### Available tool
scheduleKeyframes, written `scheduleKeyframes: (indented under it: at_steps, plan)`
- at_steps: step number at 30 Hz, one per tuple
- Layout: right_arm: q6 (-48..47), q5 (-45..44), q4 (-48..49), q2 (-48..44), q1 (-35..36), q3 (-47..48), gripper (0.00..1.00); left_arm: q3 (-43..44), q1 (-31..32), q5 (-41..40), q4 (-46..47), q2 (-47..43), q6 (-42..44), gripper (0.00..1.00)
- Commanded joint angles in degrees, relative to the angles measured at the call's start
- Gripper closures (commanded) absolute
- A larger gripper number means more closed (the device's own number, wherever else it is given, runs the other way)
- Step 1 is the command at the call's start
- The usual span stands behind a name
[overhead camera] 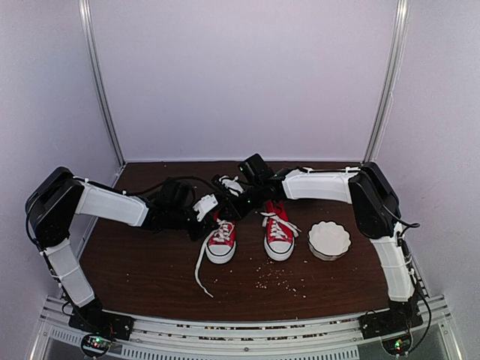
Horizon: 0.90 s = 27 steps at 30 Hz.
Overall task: Tie the shoes
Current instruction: Pull the crossed shoelace from the shoe.
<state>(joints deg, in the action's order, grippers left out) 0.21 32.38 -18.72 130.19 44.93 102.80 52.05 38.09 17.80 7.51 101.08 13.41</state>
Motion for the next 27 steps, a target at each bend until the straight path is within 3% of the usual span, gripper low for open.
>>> scheduleKeyframes:
  at_steps: [1,6,12,20,27]
  plan:
    - [-0.2,2.7,0.3,-2.0,0.0,0.3,0.79,-0.4,0.2,1.0,2.0,0.5,-0.4,1.00]
    - [0.0,2.2,1.1,-2.7,-0.3,-0.4,0.78,-0.4,0.2,1.1,1.9,0.5,-0.4,1.00]
    - [-0.6,-1.1,0.8,-1.4,-0.3,-0.2,0.86,-0.4,0.2,1.1,1.9,0.5,-0.3,1.00]
    - [-2.1,1.4,-0.8,-0.5,-0.2,0.1,0.78,-0.2,0.2,1.3,2.0,0.8,-0.3,1.00]
    - [-3.8,2.1,-3.8,2.1,-0.2,2.8,0.79,-0.2,0.3,1.3,2.0,0.7,-0.3,1.00]
